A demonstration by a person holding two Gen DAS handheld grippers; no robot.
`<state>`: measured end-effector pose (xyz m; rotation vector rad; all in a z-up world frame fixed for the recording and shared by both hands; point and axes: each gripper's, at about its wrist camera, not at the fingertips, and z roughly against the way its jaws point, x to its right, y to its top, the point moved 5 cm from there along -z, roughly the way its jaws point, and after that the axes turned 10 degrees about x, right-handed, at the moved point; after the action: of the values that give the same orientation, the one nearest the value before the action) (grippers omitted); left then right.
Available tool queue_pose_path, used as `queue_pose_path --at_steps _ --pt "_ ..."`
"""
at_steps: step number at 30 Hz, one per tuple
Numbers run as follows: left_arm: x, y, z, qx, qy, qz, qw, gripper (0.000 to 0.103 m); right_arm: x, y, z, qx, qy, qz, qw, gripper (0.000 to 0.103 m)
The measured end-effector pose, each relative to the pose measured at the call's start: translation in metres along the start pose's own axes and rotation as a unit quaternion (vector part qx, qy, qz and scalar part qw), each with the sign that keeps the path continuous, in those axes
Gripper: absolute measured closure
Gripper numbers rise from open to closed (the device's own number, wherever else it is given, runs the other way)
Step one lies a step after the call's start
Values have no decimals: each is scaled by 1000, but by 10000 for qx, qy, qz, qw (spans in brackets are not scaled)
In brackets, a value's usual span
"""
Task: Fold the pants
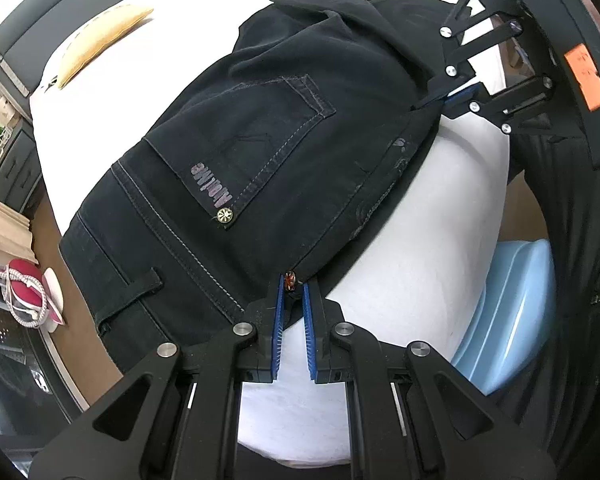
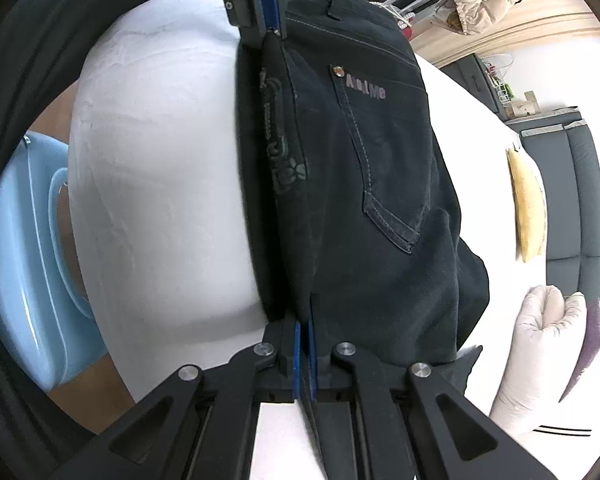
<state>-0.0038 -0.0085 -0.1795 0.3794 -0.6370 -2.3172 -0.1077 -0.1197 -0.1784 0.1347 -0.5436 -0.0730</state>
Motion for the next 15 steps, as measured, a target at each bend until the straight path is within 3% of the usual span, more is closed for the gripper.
queue_pose_path --at_steps 6,15 --pt "-20 6 -9 4 -9 384 9993 91 -21 -1 -9 -109 -95 -60 9999 97" --pt "-40 6 27 -40 -66 1146 9934 87 -21 1 -13 -137 -176 -392 9990 96"
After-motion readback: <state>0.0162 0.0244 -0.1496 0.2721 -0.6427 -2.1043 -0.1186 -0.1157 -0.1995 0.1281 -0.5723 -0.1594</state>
